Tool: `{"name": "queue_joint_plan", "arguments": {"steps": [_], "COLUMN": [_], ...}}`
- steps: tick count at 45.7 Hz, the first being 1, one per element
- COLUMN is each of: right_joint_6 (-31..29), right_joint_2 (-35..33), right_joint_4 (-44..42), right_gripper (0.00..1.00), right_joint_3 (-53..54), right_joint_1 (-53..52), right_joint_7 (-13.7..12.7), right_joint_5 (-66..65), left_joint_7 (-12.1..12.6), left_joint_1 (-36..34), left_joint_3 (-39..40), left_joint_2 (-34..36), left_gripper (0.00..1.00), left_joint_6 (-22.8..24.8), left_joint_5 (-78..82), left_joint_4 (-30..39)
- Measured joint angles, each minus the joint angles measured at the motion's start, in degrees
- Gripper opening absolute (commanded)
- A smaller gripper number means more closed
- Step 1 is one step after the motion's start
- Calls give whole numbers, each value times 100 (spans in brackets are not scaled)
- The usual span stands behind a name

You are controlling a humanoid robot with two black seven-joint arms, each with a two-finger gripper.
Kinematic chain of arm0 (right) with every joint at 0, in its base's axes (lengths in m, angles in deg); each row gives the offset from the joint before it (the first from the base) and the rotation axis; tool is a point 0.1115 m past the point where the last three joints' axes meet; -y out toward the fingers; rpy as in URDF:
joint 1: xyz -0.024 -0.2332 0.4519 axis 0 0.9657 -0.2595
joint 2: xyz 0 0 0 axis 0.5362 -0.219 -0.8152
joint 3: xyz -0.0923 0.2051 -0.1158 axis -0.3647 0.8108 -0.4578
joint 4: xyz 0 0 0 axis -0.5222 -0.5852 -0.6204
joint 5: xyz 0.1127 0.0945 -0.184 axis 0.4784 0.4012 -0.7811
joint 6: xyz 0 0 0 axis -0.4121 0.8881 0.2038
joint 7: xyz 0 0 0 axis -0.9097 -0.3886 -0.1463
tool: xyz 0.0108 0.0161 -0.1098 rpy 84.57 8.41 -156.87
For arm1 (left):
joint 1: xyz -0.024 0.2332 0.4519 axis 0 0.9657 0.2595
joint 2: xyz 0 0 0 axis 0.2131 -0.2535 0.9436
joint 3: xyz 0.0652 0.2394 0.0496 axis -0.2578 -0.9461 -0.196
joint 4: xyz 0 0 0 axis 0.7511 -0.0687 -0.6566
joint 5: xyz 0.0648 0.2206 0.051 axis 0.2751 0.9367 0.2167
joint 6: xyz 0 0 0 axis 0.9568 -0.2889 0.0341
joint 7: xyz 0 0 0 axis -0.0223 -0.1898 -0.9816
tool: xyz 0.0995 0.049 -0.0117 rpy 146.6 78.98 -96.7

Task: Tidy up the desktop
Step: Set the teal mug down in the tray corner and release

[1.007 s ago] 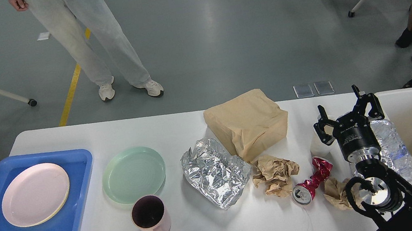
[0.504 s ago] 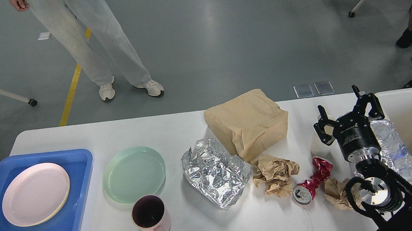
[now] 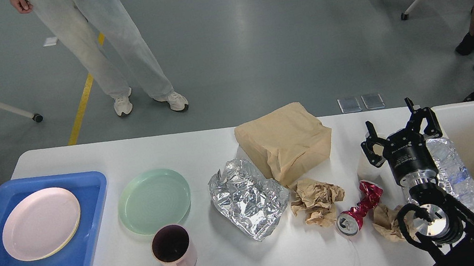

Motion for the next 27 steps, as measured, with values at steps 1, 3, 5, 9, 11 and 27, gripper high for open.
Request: {"name": "queue_joint_plan", "arguments": {"steps": [1, 3, 5, 9, 11, 27], "right_joint_6": [0, 0, 0, 0, 0, 0], "right_joint_2": [0, 0, 0, 0, 0, 0], "right_joint_4": [0, 0, 0, 0, 0, 0], "right_gripper": [100, 100, 100, 100, 100, 100], "right_joint_3": [0, 0, 0, 0, 0, 0], "right_joint_1": [0, 0, 0, 0, 0, 0], "right_joint_7": [0, 0, 0, 0, 0, 0], "right_joint_5": [0, 0, 0, 0, 0, 0], "left_joint_7": [0, -1, -8, -19, -22, 24], "left_joint_1": [0, 1, 6, 14, 11, -2242], "left_joint_3": [-1, -2, -3, -6, -14, -1746], "left_joint_2": [0, 6, 16, 34, 37, 449], "left_gripper": [96, 96, 96, 96, 96, 96], "left_joint_6": [-1, -1, -1, -1, 1, 722], "left_joint_5": [-11, -23, -29, -32, -34, -46], "left_joint_4": [2, 6, 10, 18, 25, 1530]}}
